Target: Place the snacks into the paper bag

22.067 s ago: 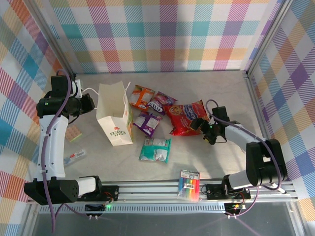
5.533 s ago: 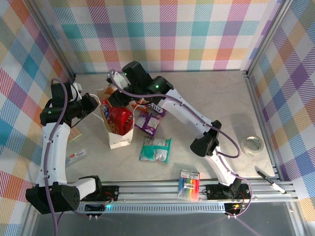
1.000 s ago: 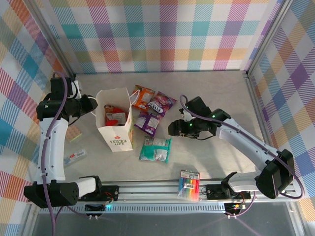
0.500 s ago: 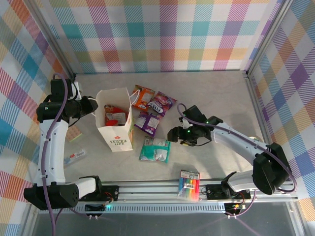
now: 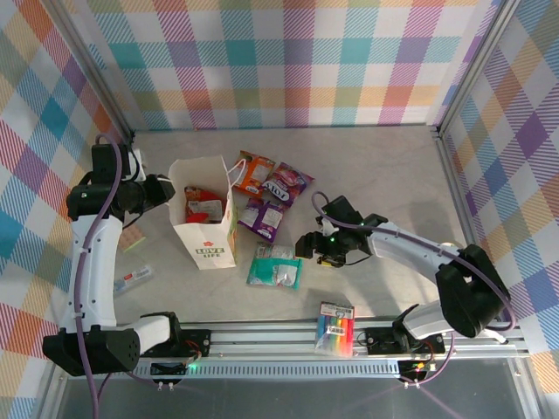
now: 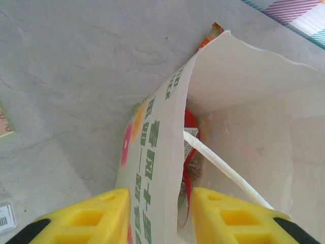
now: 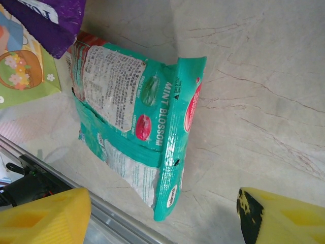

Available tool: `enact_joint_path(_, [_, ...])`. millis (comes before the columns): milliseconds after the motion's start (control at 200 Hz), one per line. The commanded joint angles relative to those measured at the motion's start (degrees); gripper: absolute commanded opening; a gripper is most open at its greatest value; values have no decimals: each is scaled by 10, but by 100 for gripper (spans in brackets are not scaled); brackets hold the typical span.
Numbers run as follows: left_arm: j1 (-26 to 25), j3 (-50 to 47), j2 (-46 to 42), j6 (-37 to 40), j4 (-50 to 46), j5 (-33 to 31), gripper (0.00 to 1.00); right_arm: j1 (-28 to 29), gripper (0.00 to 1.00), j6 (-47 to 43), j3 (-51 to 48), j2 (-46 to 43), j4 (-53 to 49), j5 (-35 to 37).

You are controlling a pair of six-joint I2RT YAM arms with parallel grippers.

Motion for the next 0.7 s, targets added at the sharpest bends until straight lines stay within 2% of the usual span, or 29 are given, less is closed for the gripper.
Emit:
enact_joint_path(0, [-6,-4,-11,-3,9,10,37,-1,76,11,-9,15,36,-25])
enact_joint_path(695, [-6,-5,-20,-2,-2,2,37,27,77,-5,34,130,76,-64])
